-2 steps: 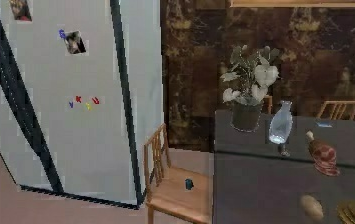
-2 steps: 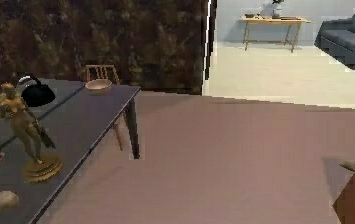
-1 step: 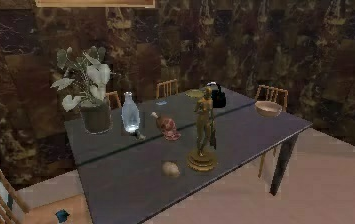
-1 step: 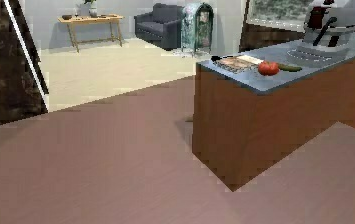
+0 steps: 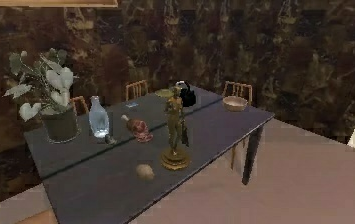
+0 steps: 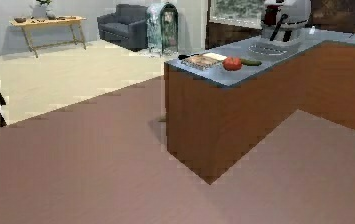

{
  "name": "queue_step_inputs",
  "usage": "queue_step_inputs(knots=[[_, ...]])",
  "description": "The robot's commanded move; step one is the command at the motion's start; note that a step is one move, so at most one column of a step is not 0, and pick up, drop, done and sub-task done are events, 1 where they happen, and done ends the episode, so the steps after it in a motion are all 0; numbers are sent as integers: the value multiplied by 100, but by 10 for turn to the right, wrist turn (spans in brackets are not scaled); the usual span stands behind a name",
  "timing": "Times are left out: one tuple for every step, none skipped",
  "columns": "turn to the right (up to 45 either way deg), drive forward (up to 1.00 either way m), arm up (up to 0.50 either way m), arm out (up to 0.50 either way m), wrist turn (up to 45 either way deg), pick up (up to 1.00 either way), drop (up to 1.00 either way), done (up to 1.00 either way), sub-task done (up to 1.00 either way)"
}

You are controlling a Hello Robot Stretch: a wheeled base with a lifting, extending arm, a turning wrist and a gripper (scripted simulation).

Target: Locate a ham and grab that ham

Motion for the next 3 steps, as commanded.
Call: queue_step_inputs(knots=[[0,40,0,0,0,0,0,0,0],[-450,0,0,0,0,0,0,0,0],[-450,0,0,0,0,0,0,0,0]])
